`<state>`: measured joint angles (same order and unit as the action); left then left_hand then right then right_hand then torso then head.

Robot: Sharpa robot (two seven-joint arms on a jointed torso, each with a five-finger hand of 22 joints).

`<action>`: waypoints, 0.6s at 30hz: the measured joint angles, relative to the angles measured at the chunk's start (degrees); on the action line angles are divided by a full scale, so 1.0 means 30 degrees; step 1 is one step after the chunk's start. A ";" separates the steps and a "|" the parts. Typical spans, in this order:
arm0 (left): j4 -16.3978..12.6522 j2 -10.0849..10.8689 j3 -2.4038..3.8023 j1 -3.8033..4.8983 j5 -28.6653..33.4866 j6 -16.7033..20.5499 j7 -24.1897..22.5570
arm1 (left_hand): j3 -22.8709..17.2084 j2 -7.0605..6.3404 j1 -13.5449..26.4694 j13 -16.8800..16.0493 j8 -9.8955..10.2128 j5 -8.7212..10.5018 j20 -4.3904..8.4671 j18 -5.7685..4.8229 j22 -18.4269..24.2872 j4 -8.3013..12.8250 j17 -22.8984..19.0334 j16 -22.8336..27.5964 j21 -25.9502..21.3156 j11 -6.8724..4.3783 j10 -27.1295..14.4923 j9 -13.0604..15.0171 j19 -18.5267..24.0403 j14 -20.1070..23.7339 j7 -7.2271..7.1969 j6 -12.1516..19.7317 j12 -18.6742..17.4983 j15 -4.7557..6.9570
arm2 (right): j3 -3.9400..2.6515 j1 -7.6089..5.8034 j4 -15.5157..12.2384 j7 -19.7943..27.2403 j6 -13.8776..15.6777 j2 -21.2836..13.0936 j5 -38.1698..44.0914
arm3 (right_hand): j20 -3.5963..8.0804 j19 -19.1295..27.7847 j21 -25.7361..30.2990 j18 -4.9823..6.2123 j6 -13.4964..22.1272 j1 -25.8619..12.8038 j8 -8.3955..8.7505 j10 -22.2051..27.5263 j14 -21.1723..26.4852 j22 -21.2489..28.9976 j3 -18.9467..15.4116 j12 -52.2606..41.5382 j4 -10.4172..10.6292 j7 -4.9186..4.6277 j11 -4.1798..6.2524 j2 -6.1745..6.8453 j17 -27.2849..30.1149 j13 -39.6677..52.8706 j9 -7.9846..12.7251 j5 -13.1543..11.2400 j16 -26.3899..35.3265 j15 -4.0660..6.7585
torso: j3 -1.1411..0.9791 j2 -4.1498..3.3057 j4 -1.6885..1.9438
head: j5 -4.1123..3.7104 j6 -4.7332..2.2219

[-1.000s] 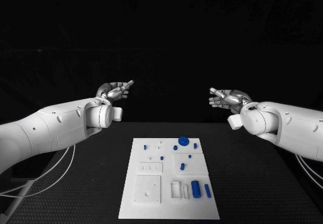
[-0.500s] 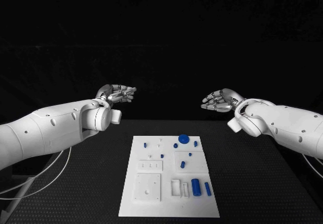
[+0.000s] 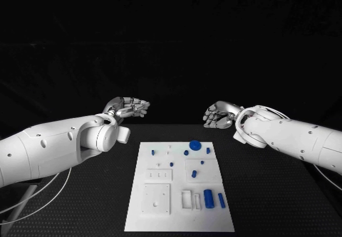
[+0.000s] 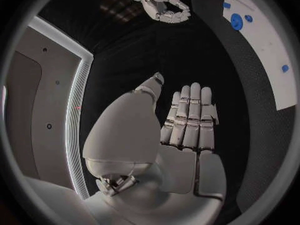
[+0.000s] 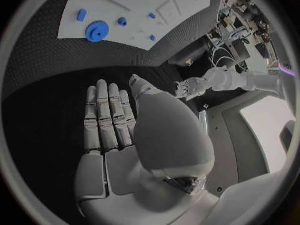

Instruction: Assemble the parts on the task board

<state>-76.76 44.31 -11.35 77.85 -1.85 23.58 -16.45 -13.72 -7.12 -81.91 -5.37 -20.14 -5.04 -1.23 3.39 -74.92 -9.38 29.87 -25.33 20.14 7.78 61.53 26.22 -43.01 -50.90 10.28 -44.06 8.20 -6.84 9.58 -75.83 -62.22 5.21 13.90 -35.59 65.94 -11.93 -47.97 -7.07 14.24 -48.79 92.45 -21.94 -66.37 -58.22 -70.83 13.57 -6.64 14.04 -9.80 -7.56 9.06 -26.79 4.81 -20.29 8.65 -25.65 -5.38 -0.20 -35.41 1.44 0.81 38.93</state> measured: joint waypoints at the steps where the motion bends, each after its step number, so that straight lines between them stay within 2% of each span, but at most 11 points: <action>1: -0.0181 0.0096 0.0000 -0.0001 0.0005 -0.0006 -0.0005 | 0.0000 0.0000 0.0000 0.0009 0.0023 0.0000 0.0024 0.0000 0.0002 0.0000 0.0000 0.0000 0.0000 0.0000 0.0000 -0.0023 -0.0024 -0.0079 -0.0005 -0.0005 -0.0067 -0.0003 | 0.0000 0.0004 -0.0014 -0.0068 -0.0017 0.0075 0.0468 | 0.0083 -0.0221 -0.0083 -0.0001 -0.0047 -0.0033 0.0000 -0.0074 -0.0203 0.0000 0.0038 0.0000 -0.0058 0.0040 0.0074 0.0033 -0.0124 0.0000 0.0026 0.0000 -0.0067 0.0106 | -0.0005 -0.0088 0.0031 | -0.0026 -0.0027; 3: -0.0528 0.0266 0.0002 -0.0001 0.0029 -0.0022 -0.0024 | 0.0174 0.0000 0.0000 0.0043 0.0150 0.0000 0.0102 -0.0080 0.0000 -0.0067 0.0000 0.0001 0.0001 0.0105 0.0105 -0.0104 -0.0105 -0.0303 0.0085 -0.0125 -0.0113 0.0028 | -0.0007 0.0041 0.0034 -0.0248 -0.0028 0.0294 0.1569 | 0.0234 -0.0493 -0.0082 0.0000 -0.0111 -0.0250 0.0121 -0.0202 -0.0418 0.0000 -0.0010 0.0166 -0.0155 0.0017 0.0065 0.0213 -0.0351 -0.0043 0.0089 -0.0093 -0.0068 0.0290 | -0.0011 -0.0319 0.0134 | -0.0114 -0.0168; 5: -0.0745 0.0342 0.0011 0.0001 0.0042 -0.0037 -0.0047 | 0.0189 0.0000 0.0000 0.0050 0.0150 0.0000 0.0035 -0.0096 0.0000 -0.0083 0.0000 0.0001 0.0001 0.0105 0.0106 -0.0121 -0.0173 -0.0306 0.0085 -0.0125 -0.0198 0.0025 | -0.0019 0.0131 0.0123 -0.0411 -0.0029 0.0510 0.2478 | 0.0307 -0.0921 -0.0266 -0.0002 -0.0239 -0.0412 0.0122 -0.0393 -0.0818 -0.0008 0.0069 0.0213 -0.0339 0.0075 0.0111 0.0188 -0.0599 -0.0043 0.0127 -0.0149 -0.0172 0.0412 | -0.0013 -0.0569 0.0253 | -0.0227 -0.0328; 7: -0.1031 0.0495 0.0011 0.0000 0.0052 -0.0057 -0.0063 | 0.0189 0.0000 0.0000 0.0049 0.0150 0.0000 0.0035 -0.0096 0.0001 -0.0083 0.0000 0.0001 0.0001 0.0105 0.0106 -0.0130 -0.0173 -0.0306 0.0085 -0.0125 -0.0222 0.0025 | -0.0019 0.0273 0.0137 -0.0586 -0.0030 0.0675 0.3419 | 0.0520 -0.1472 -0.0529 -0.0002 -0.0418 -0.0673 0.0123 -0.0545 -0.1362 -0.0085 0.0180 0.0297 -0.0450 0.0071 0.0203 0.0307 -0.0902 -0.0068 0.0148 -0.0149 -0.0389 0.0656 | -0.0011 -0.0778 0.0346 | -0.0326 -0.0423; 8: -0.1146 0.0572 0.0011 -0.0001 0.0055 -0.0065 -0.0070 | 0.0241 0.0000 0.0000 0.0050 0.0150 0.0000 0.0035 -0.0096 0.0001 -0.0134 0.0000 0.0001 0.0001 0.0106 0.0105 -0.0150 -0.0173 -0.0306 0.0085 -0.0125 -0.0222 0.0024 | -0.0018 0.0337 0.0136 -0.0654 -0.0030 0.0717 0.3784 | 0.0612 -0.1688 -0.0597 0.0001 -0.0429 -0.0685 0.0122 -0.0607 -0.1526 -0.0130 0.0211 0.0342 -0.0583 0.0080 0.0141 0.0321 -0.1057 -0.0070 0.0162 -0.0149 -0.0390 0.0781 | -0.0009 -0.0908 0.0397 | -0.0383 -0.0483; 12: -0.1499 0.0806 0.0051 -0.0005 0.0059 -0.0091 -0.0101 | 0.0241 0.0000 0.0000 0.0068 0.0150 0.0000 0.0035 -0.0097 0.0001 -0.0134 0.0000 0.0001 0.0001 0.0105 0.0106 -0.0161 -0.0173 -0.0306 0.0085 -0.0125 -0.0222 0.0025 | -0.0007 0.0515 0.0127 -0.0884 -0.0028 0.0799 0.4976 | 0.0777 -0.2076 -0.0710 -0.0003 -0.0751 -0.1065 0.0122 -0.1028 -0.1936 -0.0195 0.0569 0.0390 -0.0943 0.0197 0.0273 0.0463 -0.1476 -0.0070 0.0163 -0.0124 -0.0390 0.0967 | -0.0011 -0.1223 0.0531 | -0.0476 -0.0599; 16: -0.1713 0.0899 0.0089 0.0003 0.0062 -0.0109 -0.0136 | 0.0311 -0.0001 0.0000 0.0068 0.0224 0.0000 0.0034 -0.0100 0.0002 -0.0205 0.0000 0.0001 0.0001 0.0105 0.0105 -0.0197 -0.0172 -0.0305 0.0085 -0.0125 -0.0298 0.0025 | -0.0011 0.0676 0.0061 -0.1052 -0.0027 0.0943 0.5945 | 0.0989 -0.2542 -0.0817 -0.0001 -0.0954 -0.1918 0.0223 -0.1264 -0.2481 -0.0330 0.1278 0.0702 -0.1977 0.0259 0.0377 0.0533 -0.2147 -0.0069 0.0104 0.0041 -0.0276 0.1182 | 0.0000 -0.1573 0.0688 | -0.0544 -0.0663; 18: -0.1803 0.0927 0.0091 0.0002 0.0063 -0.0118 -0.0149 | 0.0378 0.0000 0.0000 0.0087 0.0225 0.0000 0.0034 -0.0101 0.0001 -0.0271 0.0001 0.0001 0.0001 0.0105 0.0105 -0.0203 -0.0172 -0.0305 0.0085 -0.0125 -0.0314 0.0025 | -0.0011 0.0727 0.0031 -0.1102 -0.0026 0.1014 0.6288 | 0.1050 -0.2828 -0.0817 -0.0003 -0.1116 -0.3181 0.0424 -0.1363 -0.2889 -0.0449 0.2274 0.0856 -0.3592 0.0303 0.0338 0.0555 -0.2763 -0.0071 0.0023 0.0116 0.0082 0.1256 | 0.0005 -0.1727 0.0753 | -0.0593 -0.0692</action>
<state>-82.17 47.09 -11.07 77.86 -1.66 23.22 -16.90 -12.59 -7.13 -81.91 -5.11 -19.47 -5.04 -1.13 3.09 -74.92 -10.19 29.88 -25.32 20.14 8.09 61.85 25.61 -43.53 -51.81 10.54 -44.43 7.26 -6.77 9.55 -73.64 -62.12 1.90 13.83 -32.55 84.80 -8.78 -56.45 -9.52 14.23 -52.13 82.91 -20.67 -70.45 -66.88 -72.18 20.40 -4.07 3.26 -8.90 -6.55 10.72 -35.08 4.60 -20.22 9.00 -25.40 -1.61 -0.18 -40.59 3.70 -0.97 36.85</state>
